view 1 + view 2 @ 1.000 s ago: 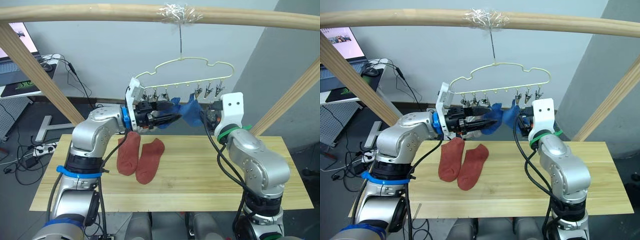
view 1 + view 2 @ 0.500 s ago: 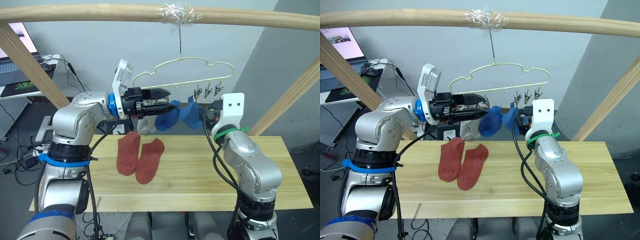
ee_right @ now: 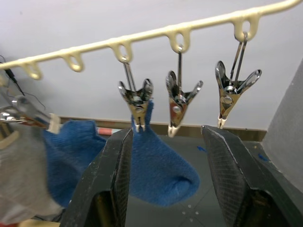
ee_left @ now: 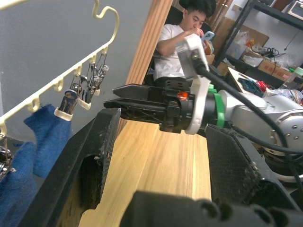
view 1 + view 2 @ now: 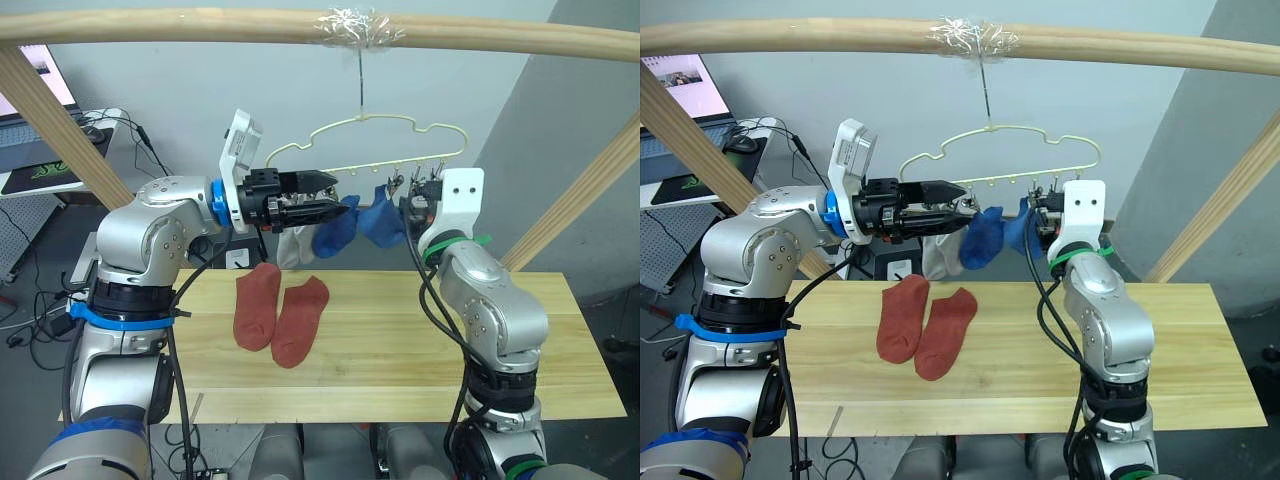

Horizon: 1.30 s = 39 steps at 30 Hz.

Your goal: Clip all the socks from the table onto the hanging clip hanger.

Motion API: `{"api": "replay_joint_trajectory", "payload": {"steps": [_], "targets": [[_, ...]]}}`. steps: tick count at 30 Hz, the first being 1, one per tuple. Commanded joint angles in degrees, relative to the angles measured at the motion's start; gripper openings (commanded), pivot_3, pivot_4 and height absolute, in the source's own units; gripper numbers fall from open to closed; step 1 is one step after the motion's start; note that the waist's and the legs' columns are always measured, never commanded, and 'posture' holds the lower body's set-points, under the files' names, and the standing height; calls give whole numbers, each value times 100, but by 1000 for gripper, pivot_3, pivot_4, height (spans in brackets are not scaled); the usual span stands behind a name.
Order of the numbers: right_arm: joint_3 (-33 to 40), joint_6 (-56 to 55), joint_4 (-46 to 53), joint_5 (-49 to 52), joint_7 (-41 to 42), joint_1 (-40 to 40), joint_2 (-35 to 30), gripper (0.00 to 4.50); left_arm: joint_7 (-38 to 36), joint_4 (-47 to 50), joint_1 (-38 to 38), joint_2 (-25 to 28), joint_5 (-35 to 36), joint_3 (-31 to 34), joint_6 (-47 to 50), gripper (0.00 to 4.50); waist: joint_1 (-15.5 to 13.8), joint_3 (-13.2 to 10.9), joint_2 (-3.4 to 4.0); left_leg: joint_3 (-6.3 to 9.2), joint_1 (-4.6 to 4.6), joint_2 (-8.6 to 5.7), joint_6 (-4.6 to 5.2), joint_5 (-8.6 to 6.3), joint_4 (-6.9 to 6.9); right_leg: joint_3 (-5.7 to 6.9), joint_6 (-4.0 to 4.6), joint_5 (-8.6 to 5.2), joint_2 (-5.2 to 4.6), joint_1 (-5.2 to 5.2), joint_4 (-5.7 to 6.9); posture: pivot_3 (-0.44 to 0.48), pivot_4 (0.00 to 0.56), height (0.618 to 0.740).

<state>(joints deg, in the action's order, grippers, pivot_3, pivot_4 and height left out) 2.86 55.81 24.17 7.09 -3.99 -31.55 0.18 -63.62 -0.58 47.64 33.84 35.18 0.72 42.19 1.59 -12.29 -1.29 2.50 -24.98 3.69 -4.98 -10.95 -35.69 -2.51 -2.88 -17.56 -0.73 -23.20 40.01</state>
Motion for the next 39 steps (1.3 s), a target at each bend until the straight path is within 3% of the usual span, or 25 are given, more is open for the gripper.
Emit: {"api": "replay_joint_trajectory", "payload": {"steps": [1, 22, 39], "targets": [[212, -288, -233, 64, 43, -274, -30, 2386, 69, 225, 71, 81, 58, 121, -14, 3251, -3, 0, 0, 0, 0, 0, 0, 0, 0, 0, 0, 0, 0, 0, 0, 91, 149, 740], [833, -907, -1967, 420, 37, -1252, 43, 2386, 428, 434, -83, 125, 103, 174, 14, 3251, -85, 0, 0, 0, 1, 0, 1, 1, -1, 1, 1, 0, 0, 0, 6, 139, 156, 740], [789, -1086, -2413, 381, -4, -1693, -5, 2386, 618, 458, -186, 38, 68, 137, -78, 3251, -176, 0, 0, 0, 1, 0, 1, 1, -2, 2, 1, 0, 0, 0, 6, 147, 162, 740]]}}
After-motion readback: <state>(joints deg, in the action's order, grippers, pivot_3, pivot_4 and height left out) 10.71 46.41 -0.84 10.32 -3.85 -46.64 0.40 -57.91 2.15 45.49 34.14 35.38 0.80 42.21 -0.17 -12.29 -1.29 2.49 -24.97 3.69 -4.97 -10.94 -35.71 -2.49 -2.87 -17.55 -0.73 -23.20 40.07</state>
